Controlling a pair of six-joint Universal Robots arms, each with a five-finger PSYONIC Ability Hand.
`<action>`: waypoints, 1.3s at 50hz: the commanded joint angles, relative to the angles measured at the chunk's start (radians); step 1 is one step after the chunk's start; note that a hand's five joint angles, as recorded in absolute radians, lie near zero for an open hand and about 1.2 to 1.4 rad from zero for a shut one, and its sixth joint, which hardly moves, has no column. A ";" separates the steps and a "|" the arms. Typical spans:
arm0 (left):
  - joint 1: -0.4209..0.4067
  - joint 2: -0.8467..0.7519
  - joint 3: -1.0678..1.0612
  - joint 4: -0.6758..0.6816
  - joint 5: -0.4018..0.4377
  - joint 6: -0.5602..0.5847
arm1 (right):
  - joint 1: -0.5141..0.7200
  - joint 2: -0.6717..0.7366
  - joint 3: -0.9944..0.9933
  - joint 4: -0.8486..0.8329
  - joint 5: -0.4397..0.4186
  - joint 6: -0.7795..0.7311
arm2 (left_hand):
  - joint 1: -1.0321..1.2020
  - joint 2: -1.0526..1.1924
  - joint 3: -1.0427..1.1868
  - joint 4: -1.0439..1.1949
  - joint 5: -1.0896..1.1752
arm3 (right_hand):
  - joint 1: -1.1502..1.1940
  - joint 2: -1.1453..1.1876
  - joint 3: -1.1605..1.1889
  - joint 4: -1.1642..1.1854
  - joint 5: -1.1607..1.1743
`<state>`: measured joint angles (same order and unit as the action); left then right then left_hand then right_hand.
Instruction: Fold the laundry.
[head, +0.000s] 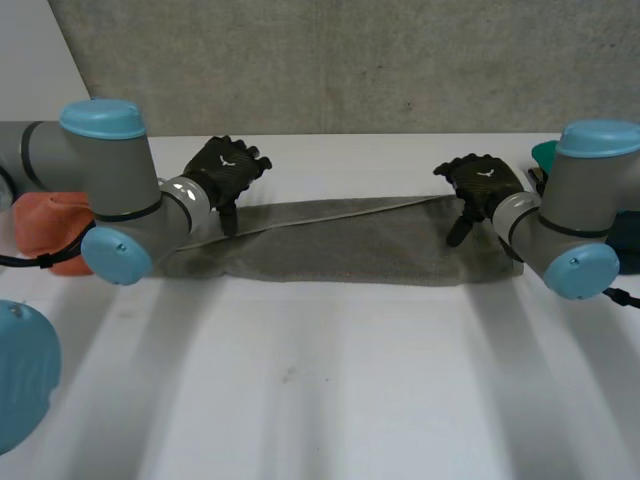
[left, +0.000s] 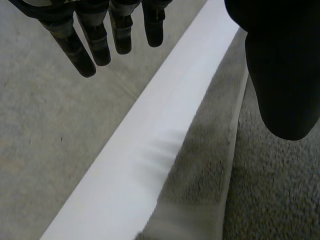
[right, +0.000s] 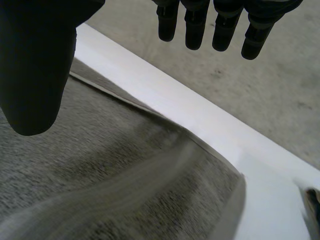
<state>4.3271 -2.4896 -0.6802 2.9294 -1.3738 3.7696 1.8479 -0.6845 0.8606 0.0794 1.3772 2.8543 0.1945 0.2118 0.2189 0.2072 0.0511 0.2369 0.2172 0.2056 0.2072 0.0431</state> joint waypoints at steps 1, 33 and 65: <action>-0.001 -0.143 0.201 -0.133 -0.122 0.052 | 0.021 -0.003 0.044 -0.059 -0.010 -0.041 | 0.183 0.166 0.159 0.171 0.152 | -0.062 -0.043 -0.031 -0.033 -0.043; 0.037 -0.408 0.511 -0.122 -0.090 0.259 | 0.007 0.025 0.066 -0.067 -0.006 -0.112 | 0.500 0.483 0.476 0.488 0.469 | -0.062 -0.043 -0.031 -0.033 -0.043; 0.042 -0.517 0.654 -0.142 -0.013 0.464 | 0.021 0.019 0.092 -0.069 0.002 -0.167 | 0.715 0.697 0.690 0.702 0.684 | -0.062 -0.043 -0.031 -0.033 -0.043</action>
<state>4.3682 -2.9946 -0.0436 2.7757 -1.3930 4.2237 1.8671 -0.6663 0.9487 0.0109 1.3800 2.6963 0.7845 0.7869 0.7840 0.7837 0.5981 0.2369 0.2172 0.2056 0.2072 0.0432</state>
